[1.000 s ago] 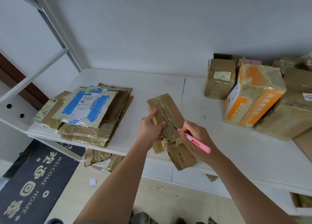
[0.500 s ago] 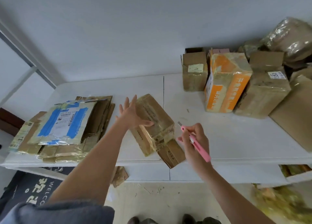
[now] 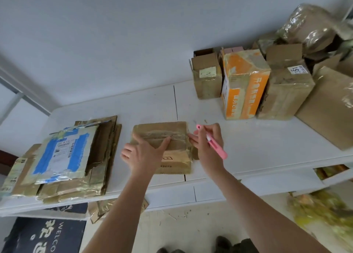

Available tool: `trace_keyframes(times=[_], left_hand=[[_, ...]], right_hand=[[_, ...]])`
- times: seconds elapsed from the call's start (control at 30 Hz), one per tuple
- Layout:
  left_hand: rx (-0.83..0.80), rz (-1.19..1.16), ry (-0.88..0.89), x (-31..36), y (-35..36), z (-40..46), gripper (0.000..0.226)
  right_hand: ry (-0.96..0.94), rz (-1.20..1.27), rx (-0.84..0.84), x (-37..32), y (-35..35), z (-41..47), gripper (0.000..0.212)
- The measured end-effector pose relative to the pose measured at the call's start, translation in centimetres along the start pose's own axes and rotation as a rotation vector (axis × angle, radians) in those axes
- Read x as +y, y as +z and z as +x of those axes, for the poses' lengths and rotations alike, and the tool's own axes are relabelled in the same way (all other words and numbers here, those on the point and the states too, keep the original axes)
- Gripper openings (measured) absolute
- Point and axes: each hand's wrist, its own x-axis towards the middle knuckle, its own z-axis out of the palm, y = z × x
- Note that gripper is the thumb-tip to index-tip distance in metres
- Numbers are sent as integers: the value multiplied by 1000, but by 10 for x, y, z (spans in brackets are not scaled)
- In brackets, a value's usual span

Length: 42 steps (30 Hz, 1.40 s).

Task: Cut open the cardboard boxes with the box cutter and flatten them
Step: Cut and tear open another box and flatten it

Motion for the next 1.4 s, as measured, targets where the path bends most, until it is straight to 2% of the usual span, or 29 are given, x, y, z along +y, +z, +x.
trace_keyframes(times=[0.03, 0.1, 0.17, 0.2, 0.4, 0.53, 0.8, 0.93, 1.4], left_hand=[[47, 50, 43, 1, 4, -4, 114], [90, 49, 250, 2, 10, -4, 86], [19, -21, 418, 2, 15, 1, 67], [-33, -36, 433, 1, 17, 4, 65], [-212, 78, 332, 9, 19, 20, 92], [-305, 103, 314, 8, 13, 24, 104], [-356, 26, 332, 7, 6, 21, 103], [-355, 23, 327, 9, 5, 19, 102], [-365, 1, 340, 9, 4, 20, 99]], right_hand=[[57, 49, -2, -1, 0, 8, 12], [98, 83, 2, 0, -3, 16, 10], [109, 101, 12, 1, -7, 17, 12], [121, 111, 12, 3, -9, 16, 12], [209, 197, -36, 8, -14, 16, 22], [175, 154, -38, 8, -10, 23, 16], [94, 62, -63, 17, -2, 26, 18], [4, 26, 15, 16, 0, 29, 21], [15, -60, -101, 19, -2, 32, 19]])
